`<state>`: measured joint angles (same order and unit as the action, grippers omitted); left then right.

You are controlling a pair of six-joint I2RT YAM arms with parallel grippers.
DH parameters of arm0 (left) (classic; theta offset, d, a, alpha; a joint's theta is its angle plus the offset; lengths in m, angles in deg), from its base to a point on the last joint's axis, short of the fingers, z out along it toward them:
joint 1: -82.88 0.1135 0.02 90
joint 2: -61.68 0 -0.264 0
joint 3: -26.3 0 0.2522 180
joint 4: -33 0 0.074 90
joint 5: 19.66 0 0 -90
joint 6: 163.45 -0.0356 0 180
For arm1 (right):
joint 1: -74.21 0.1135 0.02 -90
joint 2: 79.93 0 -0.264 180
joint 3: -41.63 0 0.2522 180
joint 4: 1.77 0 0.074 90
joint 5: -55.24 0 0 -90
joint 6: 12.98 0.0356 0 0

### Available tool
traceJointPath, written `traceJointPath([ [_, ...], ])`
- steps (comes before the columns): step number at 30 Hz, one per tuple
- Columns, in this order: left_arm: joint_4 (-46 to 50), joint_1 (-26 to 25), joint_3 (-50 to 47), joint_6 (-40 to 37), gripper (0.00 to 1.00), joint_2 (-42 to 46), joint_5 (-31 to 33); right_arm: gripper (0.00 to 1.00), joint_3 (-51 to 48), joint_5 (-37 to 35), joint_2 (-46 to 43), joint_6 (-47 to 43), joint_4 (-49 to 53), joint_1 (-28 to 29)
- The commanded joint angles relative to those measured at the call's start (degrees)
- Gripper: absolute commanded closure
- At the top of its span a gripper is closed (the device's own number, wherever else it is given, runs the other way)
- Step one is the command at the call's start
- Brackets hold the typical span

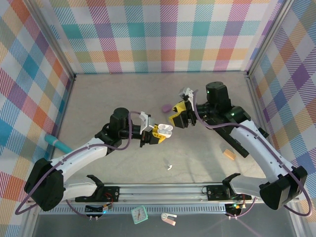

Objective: Insert wireless bluetooth earbuds into charging case

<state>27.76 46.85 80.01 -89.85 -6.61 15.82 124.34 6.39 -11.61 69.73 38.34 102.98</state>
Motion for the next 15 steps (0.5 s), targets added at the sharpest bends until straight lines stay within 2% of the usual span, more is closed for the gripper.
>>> traceJointPath([
  [1, -4.95, -0.53, -0.75, -5.49, 0.86, 2.48, 1.6, 0.29, -2.07, 0.67, -2.85, 2.76, -4.17, -0.28],
  [5, -5.93, 0.03, -2.57, -5.87, 0.87, 2.99, 3.74, 0.25, -7.23, -8.42, -6.25, 12.65, -10.08, -0.39],
  [9, -13.99, 2.6, -7.33, -1.81, 0.88, 3.32, 5.86, 0.25, -12.62, -19.82, -9.45, 25.8, -10.96, -1.75],
  [13, -25.08, 5.91, -11.9, 2.71, 0.9, 3.21, 8.18, 0.28, -18.91, -23.43, -12.37, 35.14, -9.07, -2.14],
  [15, -28.67, 7.01, -13.4, 3.77, 0.9, 3.1, 9.14, 0.31, -22.07, -23.06, -12.71, 39.37, -7.31, -2.13],
])
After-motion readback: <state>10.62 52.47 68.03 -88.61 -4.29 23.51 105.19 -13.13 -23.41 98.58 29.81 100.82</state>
